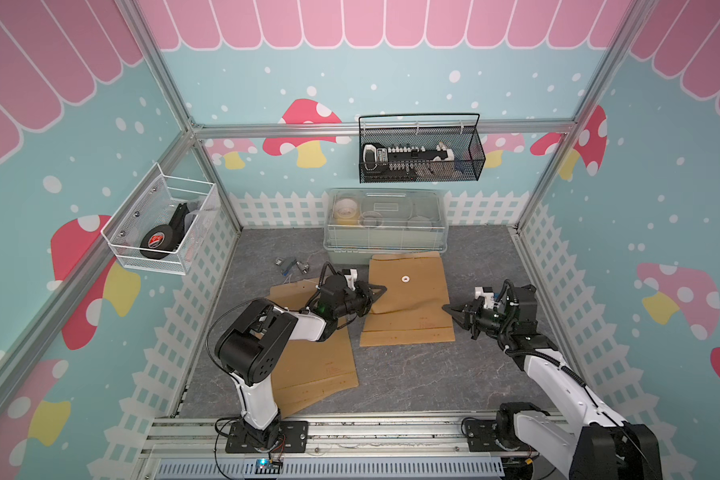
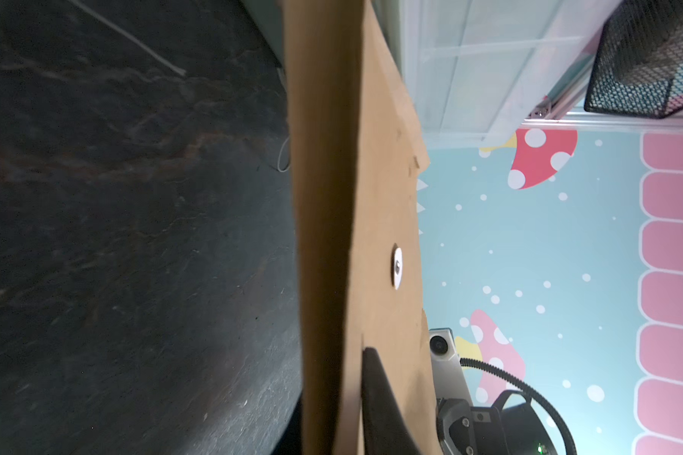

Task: Close the mouth of the file bag
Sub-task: Pick up the file bag from the center of the board.

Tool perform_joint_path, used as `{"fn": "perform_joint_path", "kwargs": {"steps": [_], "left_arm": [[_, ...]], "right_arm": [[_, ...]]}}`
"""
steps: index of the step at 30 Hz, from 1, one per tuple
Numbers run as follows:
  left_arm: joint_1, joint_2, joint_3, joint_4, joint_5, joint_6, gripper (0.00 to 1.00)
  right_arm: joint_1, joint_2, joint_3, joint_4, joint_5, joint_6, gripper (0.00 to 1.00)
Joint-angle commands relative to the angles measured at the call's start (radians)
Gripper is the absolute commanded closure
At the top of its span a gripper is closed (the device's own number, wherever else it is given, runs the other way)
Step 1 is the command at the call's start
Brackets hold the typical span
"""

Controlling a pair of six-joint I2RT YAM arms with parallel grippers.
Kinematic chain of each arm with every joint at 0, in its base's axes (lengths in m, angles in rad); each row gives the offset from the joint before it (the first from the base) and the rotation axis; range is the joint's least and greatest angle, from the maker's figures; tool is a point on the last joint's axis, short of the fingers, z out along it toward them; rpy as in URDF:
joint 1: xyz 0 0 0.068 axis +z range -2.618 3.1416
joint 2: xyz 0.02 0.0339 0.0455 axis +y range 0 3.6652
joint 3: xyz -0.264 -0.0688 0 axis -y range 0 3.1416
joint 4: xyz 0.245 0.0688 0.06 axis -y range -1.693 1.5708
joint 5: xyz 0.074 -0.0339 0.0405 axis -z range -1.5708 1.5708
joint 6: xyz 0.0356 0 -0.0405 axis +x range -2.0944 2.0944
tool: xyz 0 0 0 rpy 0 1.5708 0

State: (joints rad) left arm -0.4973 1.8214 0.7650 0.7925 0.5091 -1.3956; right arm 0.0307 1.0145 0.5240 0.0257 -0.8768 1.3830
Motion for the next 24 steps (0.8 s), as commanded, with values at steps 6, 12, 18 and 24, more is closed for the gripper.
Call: {"fn": "perform_joint_path", "kwargs": {"steps": [6,12,18,24], "left_arm": [[0.004,-0.15,0.083,-0.103,0.108,0.13,1.0],[0.003,-0.262,0.129,-0.328,0.133,0.298,1.0],[0.002,-0.345,0.212,-0.509,0.126,0.522,1.0],[0.009,-0.361,0.295,-0.607,0.137,0.847,1.0]], "right_arm": [[0.003,0.001,0.15,-0.387,0.095,-0.457,0.94],[0.003,0.012,0.221,-0.455,0.142,-0.544,0.69],[0.002,0.034,0.342,-0.538,0.255,-0.63,0.51],[0.001,0.084,0.571,-0.673,0.416,-0.756,0.41]]}}
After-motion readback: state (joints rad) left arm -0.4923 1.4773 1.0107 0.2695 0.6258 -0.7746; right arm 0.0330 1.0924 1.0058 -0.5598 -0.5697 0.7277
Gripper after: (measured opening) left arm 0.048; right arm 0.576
